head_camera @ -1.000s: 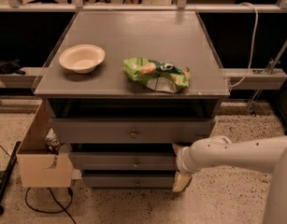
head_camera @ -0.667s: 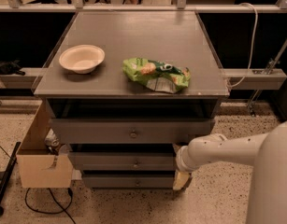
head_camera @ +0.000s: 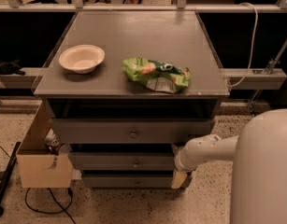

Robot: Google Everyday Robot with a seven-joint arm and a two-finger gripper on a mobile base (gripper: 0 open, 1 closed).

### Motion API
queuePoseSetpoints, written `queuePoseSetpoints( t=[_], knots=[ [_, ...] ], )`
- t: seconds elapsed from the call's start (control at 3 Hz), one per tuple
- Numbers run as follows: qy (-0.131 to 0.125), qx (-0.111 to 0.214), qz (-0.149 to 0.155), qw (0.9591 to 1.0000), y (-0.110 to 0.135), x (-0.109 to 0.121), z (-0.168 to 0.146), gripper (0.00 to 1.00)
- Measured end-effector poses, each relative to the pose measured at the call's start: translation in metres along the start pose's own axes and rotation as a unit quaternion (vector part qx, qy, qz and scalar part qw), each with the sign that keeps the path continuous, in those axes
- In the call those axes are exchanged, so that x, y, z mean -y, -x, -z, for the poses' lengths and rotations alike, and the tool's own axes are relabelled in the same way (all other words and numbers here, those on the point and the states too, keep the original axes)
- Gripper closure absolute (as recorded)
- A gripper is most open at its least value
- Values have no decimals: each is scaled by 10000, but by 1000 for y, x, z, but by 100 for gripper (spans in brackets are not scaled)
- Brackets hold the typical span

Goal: Open middle drawer

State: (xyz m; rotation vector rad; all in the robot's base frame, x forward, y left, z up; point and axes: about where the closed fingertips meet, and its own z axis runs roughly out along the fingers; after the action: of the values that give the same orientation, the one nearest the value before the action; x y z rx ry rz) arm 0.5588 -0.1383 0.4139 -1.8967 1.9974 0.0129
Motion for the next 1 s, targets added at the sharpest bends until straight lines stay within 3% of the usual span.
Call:
queuePoseSetpoints(
  t=[0.33, 0.67, 1.0],
  knots=[
    [-69, 17, -119, 9999, -12, -3, -2, 0],
    [-332, 378, -51, 9987, 17, 24, -19, 0],
    [-332, 377, -50, 9987, 17, 24, -19, 0]
  ],
)
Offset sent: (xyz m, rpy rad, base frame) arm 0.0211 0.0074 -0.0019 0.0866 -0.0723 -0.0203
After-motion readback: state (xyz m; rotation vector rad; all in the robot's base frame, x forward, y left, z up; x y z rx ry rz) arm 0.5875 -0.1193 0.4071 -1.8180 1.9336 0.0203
